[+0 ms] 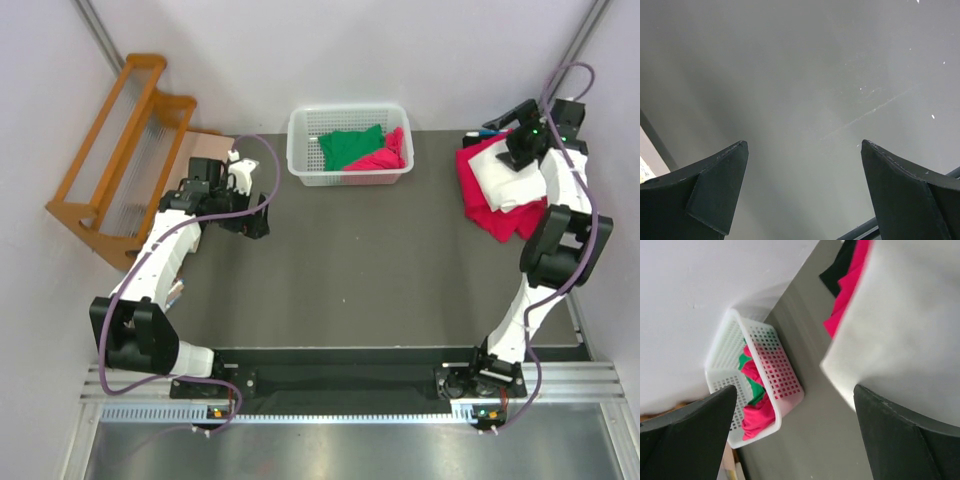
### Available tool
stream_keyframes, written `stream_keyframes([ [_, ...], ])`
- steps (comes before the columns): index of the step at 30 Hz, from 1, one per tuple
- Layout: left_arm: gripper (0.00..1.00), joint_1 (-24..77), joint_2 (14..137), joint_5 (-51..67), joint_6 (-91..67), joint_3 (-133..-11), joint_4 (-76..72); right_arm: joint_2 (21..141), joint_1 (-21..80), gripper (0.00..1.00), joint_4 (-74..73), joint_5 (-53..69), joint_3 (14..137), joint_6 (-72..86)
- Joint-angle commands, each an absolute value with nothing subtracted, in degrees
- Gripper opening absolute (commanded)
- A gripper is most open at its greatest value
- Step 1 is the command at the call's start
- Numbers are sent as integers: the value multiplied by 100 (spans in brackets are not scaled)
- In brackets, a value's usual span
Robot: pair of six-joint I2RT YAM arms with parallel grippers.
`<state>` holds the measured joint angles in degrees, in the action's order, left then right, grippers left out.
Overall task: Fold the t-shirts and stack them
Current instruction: Neatly place the folded tshirt to the corner
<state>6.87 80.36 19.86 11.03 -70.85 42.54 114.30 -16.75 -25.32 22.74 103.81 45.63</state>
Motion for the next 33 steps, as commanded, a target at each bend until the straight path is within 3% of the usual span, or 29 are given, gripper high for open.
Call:
stream_keyframes([
  [1,99,607,7866,1995,1222,-7066,4219,11662,-2319,100,-1864,2460,10213,4930],
  [8,99,580,7972,2048,1222,-7137,4280,12233,-2724,100,-2065,2381,10484,4667],
  [15,99,545,7963,2092,1213,-7172,4342,13314,-2777,100,-2487,3216,10916,4641],
  [33,99,527,7910,2250,1187,-7216,4403,13298,-2347,100,-3771,4131,13122,4175],
])
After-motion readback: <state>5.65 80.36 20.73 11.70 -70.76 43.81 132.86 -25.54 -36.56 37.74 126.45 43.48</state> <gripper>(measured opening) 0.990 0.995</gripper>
